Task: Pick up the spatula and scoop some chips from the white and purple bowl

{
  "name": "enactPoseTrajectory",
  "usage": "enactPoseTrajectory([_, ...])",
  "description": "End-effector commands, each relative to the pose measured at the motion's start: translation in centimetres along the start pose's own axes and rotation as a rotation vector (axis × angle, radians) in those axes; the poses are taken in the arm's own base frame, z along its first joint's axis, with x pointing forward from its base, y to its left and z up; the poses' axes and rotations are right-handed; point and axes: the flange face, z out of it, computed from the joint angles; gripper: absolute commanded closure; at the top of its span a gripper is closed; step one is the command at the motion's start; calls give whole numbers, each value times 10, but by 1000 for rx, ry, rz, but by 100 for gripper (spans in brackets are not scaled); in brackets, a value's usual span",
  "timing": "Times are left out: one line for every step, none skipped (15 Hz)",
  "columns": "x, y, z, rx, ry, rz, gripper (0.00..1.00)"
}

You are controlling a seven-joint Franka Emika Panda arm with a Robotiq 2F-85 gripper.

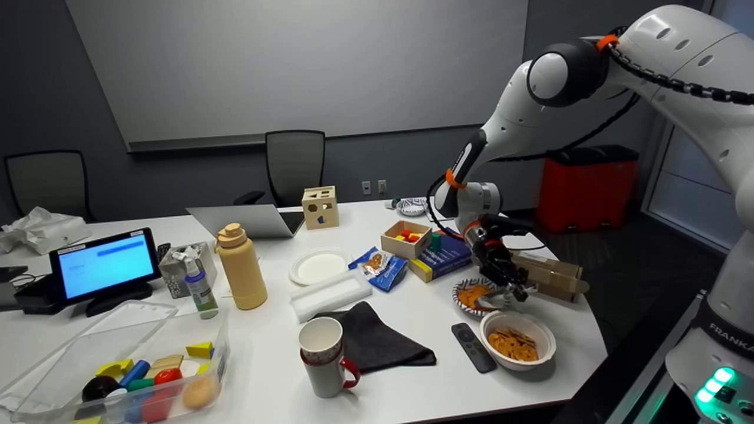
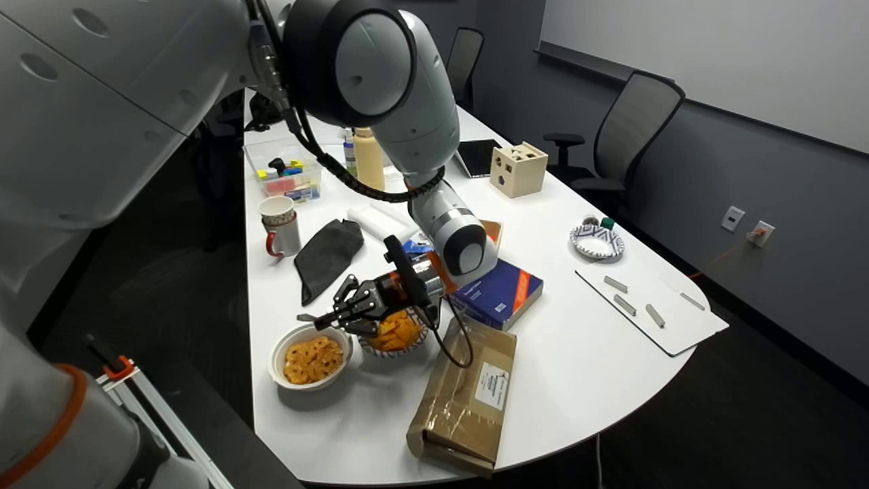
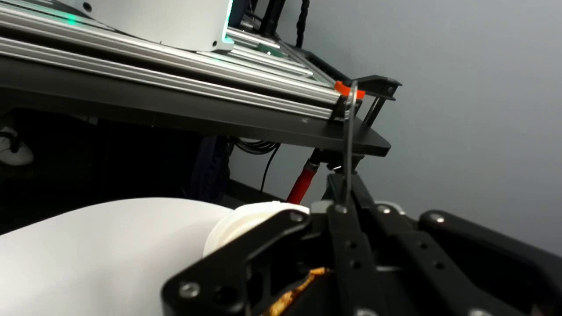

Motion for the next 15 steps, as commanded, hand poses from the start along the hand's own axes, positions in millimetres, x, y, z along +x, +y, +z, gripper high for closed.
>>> enactPoseTrajectory([-21, -4, -14, -88, 114, 30, 99])
enactPoseTrajectory([-22, -3, -17, -104, 141, 39, 99])
enactPoseTrajectory([-22, -2, -21, -114, 157, 52, 99])
enactPoseTrajectory([-21, 1, -24, -118, 167, 62, 99])
enactPoseTrajectory([-20, 4, -26, -116, 169, 68, 99])
enactPoseTrajectory([-15, 8, -27, -112, 171, 73, 99])
enactPoseTrajectory([-9, 11, -26, -107, 164, 75, 99])
enactPoseTrajectory([-3, 15, -25, -103, 160, 70, 99])
enactPoseTrajectory([1, 18, -23, -100, 154, 63, 99])
enactPoseTrajectory([6, 21, -22, -96, 156, 66, 99])
enactPoseTrajectory([11, 23, -20, -92, 153, 65, 99])
enactPoseTrajectory([14, 25, -18, -86, 142, 65, 99])
enactPoseTrajectory([15, 25, -14, -78, 120, 61, 99])
enactPoseTrajectory([17, 25, -12, -70, 97, 52, 99])
enactPoseTrajectory([16, 24, -10, -65, 86, 48, 99])
